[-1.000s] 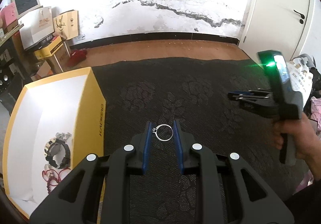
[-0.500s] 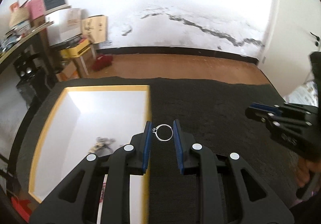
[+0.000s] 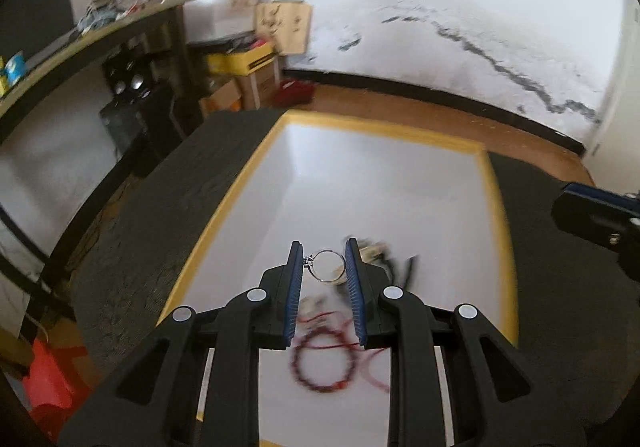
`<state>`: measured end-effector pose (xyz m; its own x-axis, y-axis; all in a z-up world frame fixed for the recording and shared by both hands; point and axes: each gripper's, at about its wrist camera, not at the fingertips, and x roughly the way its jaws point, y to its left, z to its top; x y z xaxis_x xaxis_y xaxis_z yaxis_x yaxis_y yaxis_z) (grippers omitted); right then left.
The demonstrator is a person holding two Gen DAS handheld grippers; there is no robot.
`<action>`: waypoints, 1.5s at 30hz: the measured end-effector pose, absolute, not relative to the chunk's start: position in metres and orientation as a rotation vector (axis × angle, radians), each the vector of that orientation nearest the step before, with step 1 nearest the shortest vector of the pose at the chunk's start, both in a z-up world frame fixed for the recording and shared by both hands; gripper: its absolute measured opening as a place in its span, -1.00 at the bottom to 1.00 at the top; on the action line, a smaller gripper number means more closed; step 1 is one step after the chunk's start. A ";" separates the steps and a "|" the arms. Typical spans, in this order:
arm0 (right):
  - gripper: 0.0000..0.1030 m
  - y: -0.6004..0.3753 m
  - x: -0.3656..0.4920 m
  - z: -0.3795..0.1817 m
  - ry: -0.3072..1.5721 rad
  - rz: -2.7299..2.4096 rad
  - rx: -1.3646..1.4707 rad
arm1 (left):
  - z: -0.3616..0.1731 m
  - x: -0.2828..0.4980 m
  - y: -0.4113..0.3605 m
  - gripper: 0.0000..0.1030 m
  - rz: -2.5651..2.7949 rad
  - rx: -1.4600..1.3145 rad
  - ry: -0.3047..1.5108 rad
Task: Organize jewelry
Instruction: 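Carry the ring into the box with the left tool while the right tool carries the charm, then open the left tool to drop the ring while the right tool releases the charm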
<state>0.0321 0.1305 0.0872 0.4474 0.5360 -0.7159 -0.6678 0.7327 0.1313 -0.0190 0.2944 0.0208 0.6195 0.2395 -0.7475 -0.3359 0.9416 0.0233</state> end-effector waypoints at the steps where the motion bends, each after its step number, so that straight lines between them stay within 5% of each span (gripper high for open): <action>1: -0.72 0.140 0.030 0.084 0.821 0.757 -0.193 | 0.015 -0.017 0.301 -0.58 0.342 -0.126 0.852; 25: -0.72 0.176 0.035 0.050 0.863 0.736 -0.227 | -0.017 -0.009 0.330 -0.54 0.377 -0.131 0.921; 26: -0.72 0.175 0.036 0.052 0.859 0.734 -0.222 | -0.016 -0.010 0.329 -0.37 0.385 -0.124 0.920; 27: -0.72 0.174 0.036 0.053 0.857 0.732 -0.217 | -0.015 -0.010 0.327 0.07 0.389 -0.122 0.919; 29: -0.72 0.172 0.038 0.054 0.855 0.728 -0.211 | -0.011 -0.012 0.325 0.63 0.394 -0.123 0.898; 45: -0.72 0.202 0.079 0.044 0.905 0.681 -0.221 | 0.003 -0.036 0.352 0.70 0.471 -0.212 0.849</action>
<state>0.0789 0.2023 0.0439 0.4263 0.4503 -0.7846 -0.6294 0.7706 0.1003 -0.0358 0.3521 0.0031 0.5661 0.3142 -0.7621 -0.4798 0.8774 0.0053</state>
